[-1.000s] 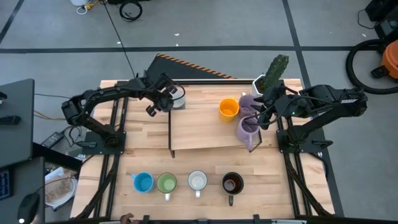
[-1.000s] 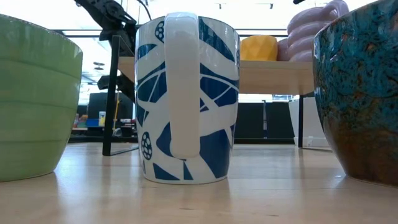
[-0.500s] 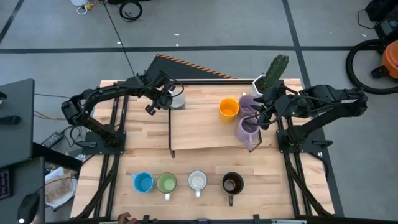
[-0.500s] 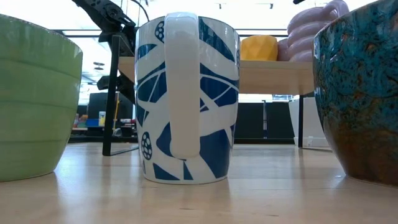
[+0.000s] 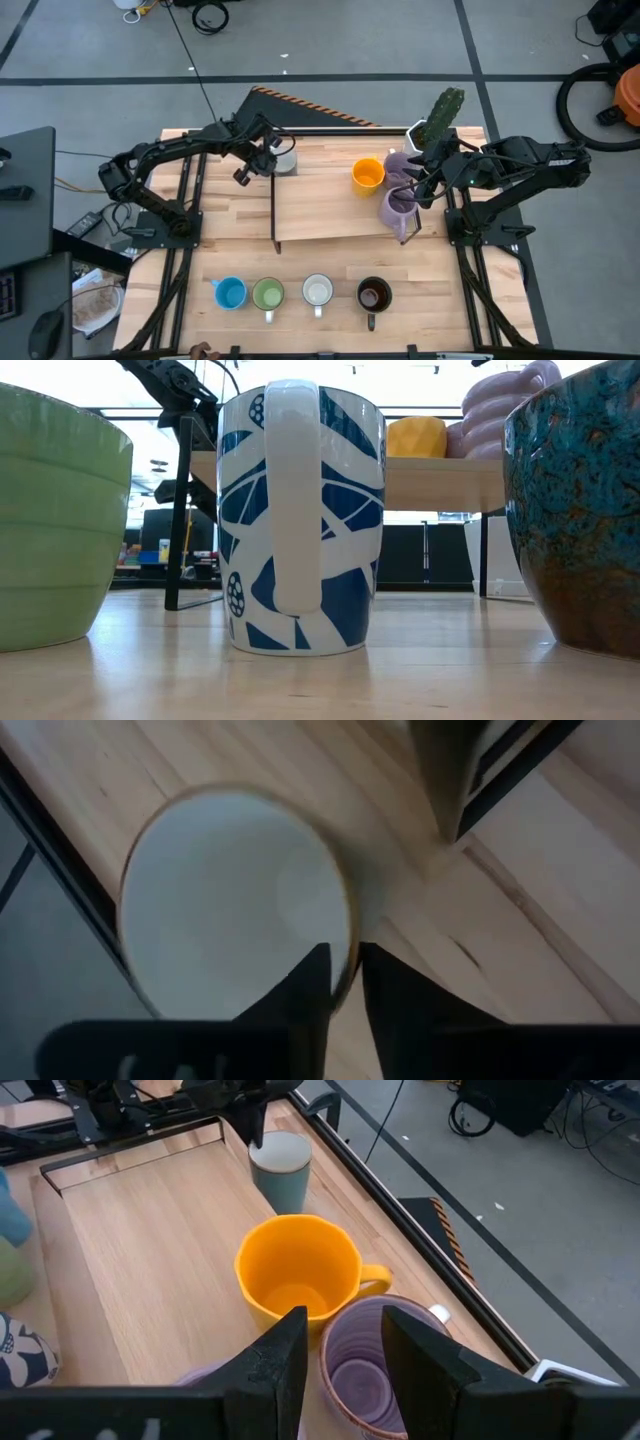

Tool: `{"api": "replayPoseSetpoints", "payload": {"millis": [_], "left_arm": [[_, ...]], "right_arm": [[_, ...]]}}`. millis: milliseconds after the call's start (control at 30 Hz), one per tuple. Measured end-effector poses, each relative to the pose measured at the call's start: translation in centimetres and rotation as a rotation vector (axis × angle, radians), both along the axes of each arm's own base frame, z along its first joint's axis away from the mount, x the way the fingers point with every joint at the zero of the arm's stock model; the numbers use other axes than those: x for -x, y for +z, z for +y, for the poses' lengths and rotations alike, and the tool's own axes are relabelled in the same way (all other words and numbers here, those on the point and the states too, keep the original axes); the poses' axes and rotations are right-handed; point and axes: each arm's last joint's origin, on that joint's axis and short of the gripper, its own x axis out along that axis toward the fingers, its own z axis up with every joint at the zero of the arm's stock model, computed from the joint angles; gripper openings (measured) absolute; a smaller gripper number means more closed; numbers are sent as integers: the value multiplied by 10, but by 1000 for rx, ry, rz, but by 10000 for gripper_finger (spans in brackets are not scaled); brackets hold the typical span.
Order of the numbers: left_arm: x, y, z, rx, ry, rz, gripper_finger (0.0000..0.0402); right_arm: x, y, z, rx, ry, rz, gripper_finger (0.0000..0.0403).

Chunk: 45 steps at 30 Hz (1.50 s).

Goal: Place coffee mugs
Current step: Put the blue mug on the shelf

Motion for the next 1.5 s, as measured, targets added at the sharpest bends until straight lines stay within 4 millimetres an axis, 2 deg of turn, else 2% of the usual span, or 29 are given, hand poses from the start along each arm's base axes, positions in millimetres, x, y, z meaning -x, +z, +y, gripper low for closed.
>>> {"api": "replayPoseSetpoints", "payload": {"millis": [233,500,867,1000,1167,1367,1500], "left_arm": [[1,-1,-1,11,-7,13,20],[1,6,1,-55,-32,50,19],[-15,69,9,-163,-47,-80,19],[-23,87,-3,-160,-100,-111,19],[-38,109,-29,-123,-208,-197,19],[-53,127,-59,-144,-314,-254,19],[-57,131,-70,-155,-359,-261,19]], "right_arm": [[0,0,0,0,0,0,135],[0,0,0,0,0,0,135],[0,0,0,0,0,0,135],[0,0,0,0,0,0,135],[0,0,0,0,0,-1,135],[0,0,0,-1,-1,-5,135],[0,0,0,-1,-1,-5,135]]}}
